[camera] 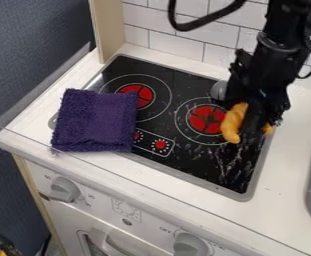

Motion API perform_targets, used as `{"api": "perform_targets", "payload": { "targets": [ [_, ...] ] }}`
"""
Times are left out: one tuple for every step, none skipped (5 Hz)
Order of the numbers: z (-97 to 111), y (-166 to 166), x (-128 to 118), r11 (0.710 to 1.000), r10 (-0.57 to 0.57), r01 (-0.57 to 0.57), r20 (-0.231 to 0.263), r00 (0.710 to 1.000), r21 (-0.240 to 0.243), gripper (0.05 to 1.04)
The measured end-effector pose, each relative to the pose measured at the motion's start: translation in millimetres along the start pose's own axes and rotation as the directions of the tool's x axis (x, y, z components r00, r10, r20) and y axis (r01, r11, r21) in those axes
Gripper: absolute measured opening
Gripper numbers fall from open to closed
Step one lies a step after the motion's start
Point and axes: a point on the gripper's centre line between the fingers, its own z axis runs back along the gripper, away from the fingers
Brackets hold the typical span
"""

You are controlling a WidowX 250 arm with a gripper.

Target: Moved the croissant to the top left of the stove

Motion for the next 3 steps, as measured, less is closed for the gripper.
{"api": "perform_targets", "payload": {
  "targets": [
    [-9.6, 5.0, 7.7, 1.0, -0.005, 0.005, -0.011, 1.0, -0.007, 0.626],
    [-17.4, 13.2, 10.5, 1.0, -0.005, 0.004, -0.034, 0.999, -0.023, 0.626],
    [-18.1, 18.3, 16.9, 0.999, -0.005, 0.004, -0.027, 1.0, -0.036, 0.626]
  ]
}}
